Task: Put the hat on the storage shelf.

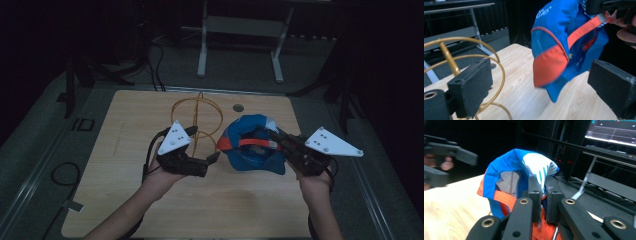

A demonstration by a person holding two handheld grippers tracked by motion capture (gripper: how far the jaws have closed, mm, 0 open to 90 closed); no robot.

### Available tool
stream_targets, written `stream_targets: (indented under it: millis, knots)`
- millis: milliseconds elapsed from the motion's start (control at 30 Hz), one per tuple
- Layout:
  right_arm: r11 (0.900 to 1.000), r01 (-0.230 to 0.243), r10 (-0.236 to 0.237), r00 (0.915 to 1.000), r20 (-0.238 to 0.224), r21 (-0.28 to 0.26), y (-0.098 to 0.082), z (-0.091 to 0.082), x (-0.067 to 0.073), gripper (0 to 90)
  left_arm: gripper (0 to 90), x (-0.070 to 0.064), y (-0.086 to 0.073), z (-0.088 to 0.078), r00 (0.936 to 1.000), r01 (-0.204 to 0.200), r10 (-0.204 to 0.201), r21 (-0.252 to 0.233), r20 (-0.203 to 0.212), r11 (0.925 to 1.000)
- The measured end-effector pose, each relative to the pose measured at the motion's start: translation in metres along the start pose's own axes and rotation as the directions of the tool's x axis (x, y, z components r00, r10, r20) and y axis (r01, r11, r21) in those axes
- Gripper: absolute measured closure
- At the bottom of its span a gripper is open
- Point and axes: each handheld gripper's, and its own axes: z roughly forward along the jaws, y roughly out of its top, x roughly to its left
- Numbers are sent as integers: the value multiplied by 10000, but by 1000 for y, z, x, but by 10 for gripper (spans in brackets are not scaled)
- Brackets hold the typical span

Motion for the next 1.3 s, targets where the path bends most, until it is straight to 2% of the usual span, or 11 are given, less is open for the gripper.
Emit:
stream_targets:
  millis: [67, 167, 333, 433, 533, 600, 733, 800, 1100, 1200, 1300]
  knots:
    - [9999, 150, -150, 9999, 34, 31, 1, 0, 3, 849, 64, -1, 3, 5, 9999, -132, 132, 61, 30, 9999]
    - [9999, 92, -93, 9999, -138, -62, 1, -1, 5, 850, 68, -1, 8, 15, 9998, -209, 208, 106, 73, 9997]
    - [9998, 158, -161, 9991, -381, -88, 0, -3, 11, 850, 142, -3, 16, 27, 9997, -219, 218, 87, 107, 9997]
    - [9997, 200, -206, 9986, -485, -134, 1, -4, 14, 849, 174, -9, 19, 33, 9987, -469, 462, 321, 212, 9984]
    - [9996, 201, -212, 9982, -562, -197, 0, -5, 16, 850, 222, -13, 20, 40, 9983, -492, 475, 543, 326, 9973]
    - [9997, 186, -197, 9980, -608, -183, -1, -4, 17, 849, 282, -14, 20, 45, 9984, -363, 333, 650, 466, 9972]
    - [9997, 189, -197, 9975, -682, -130, -3, -3, 20, 850, 399, -14, 20, 49, 9981, -402, 369, 671, 498, 9969]
    - [9997, 192, -202, 9971, -729, -142, -3, -3, 20, 850, 460, -14, 21, 50, 9980, -230, 194, 579, 610, 9981]
    - [10000, 56, -57, 9954, -956, -15, -10, 0, 26, 849, 856, -17, 21, 55, 10000, -86, 88, 593, -41, 9982]
    - [10000, -17, 22, 9947, -1033, 47, -13, 1, 30, 847, 880, -19, 22, 57, 9992, -299, 317, 696, -255, 9971]
    - [9999, -104, 114, 9941, -1081, 102, -17, 1, 35, 842, 885, -20, 21, 57, 9990, -406, 417, 650, -159, 9971]
